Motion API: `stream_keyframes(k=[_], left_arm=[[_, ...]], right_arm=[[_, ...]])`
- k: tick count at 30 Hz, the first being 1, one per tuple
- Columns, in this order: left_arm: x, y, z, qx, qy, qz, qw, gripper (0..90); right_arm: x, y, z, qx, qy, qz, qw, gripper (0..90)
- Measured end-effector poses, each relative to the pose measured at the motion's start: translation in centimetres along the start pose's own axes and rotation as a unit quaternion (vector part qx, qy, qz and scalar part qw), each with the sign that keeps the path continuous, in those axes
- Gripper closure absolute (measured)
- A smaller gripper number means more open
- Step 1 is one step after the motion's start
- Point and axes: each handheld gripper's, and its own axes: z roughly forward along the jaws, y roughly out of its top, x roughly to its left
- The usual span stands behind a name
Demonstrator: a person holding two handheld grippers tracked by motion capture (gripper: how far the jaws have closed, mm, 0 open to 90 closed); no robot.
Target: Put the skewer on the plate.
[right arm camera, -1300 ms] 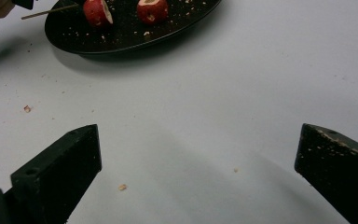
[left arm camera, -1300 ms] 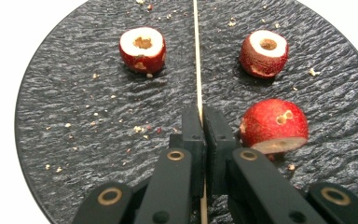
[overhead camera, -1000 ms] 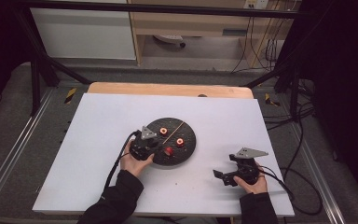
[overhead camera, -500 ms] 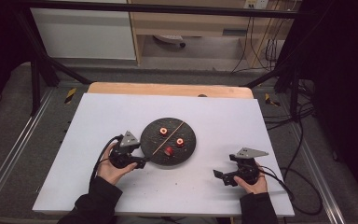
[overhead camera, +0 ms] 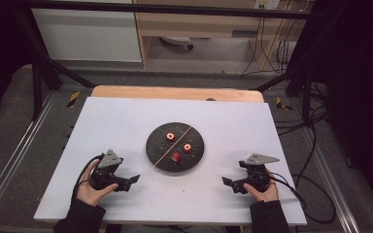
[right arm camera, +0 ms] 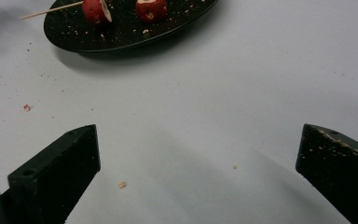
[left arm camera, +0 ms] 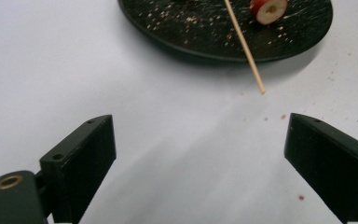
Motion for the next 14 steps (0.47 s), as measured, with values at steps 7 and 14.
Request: stream_keyframes(k=[7, 14], left_arm=[[0.7, -1.7, -0.8, -0.004, 0.008, -0.009, 0.9999, 6.5], [1.1, -2.0, -0.7, -0.003, 0.010, -0.016, 0.9998, 6.5]], right_arm=[[0.1, -0.1, 0.1, 0.004, 0.002, 0.001, 1.0000, 0.6], [0.1, -0.1, 0.2, 0.007, 0.007, -0.003, 0.9999, 0.7]])
